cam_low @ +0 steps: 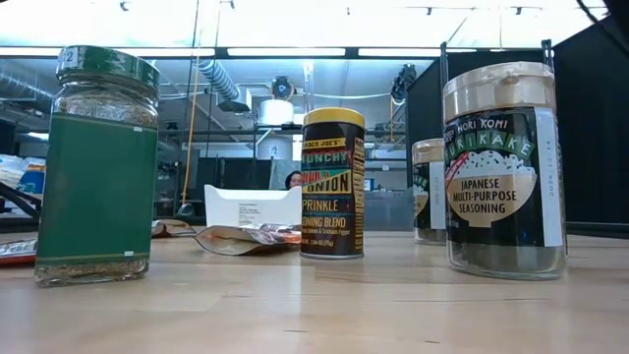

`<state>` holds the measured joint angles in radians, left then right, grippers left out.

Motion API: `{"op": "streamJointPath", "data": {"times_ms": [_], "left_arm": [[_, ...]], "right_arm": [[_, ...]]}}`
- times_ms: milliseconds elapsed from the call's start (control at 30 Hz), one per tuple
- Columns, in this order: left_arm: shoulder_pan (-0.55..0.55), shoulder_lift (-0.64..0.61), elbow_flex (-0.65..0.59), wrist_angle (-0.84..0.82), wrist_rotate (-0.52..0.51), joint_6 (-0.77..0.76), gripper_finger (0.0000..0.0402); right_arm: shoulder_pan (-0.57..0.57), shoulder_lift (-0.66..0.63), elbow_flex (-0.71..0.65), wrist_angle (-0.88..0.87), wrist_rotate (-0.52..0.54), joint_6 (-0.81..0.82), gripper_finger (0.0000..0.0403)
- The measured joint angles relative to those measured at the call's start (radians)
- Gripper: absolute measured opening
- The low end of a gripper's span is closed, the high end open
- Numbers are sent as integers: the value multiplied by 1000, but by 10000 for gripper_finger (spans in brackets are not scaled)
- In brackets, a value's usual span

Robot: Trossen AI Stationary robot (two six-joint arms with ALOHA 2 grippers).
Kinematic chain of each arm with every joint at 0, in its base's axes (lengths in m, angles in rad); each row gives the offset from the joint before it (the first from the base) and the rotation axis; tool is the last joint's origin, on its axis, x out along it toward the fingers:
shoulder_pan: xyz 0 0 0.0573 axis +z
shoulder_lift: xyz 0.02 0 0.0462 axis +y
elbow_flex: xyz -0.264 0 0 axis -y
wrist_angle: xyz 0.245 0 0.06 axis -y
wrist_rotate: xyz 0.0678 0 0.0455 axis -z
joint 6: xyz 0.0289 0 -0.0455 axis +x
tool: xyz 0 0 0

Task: Sort spices by type
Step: Put the yellow seasoning bottle into the bottom black bin

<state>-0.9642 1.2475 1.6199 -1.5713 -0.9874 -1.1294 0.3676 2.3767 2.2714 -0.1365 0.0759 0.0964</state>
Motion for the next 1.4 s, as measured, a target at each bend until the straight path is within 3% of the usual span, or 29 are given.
{"op": "streamJointPath", "data": {"times_ms": [67,133,233,767,867,967,1400], "left_arm": [[0,-1,0,1,-6,0,310],[0,-3,0,0,-8,0,310],[0,-3,0,1,-10,0,310],[0,0,-23,3,-10,0,310],[-4,1,-38,15,-74,-38,310],[-43,-17,-38,0,-155,-93,310],[-294,-90,-51,46,-122,-142,310]], "right_arm": [[1,77,87,-22,-26,-8,241],[1,79,38,67,-41,5,241],[-5,87,29,34,-47,56,241],[-60,90,33,2,-57,-11,241],[-57,70,33,2,-34,-36,241],[-57,37,34,-18,3,-66,241],[-123,-68,34,-134,35,-128,241]]}}
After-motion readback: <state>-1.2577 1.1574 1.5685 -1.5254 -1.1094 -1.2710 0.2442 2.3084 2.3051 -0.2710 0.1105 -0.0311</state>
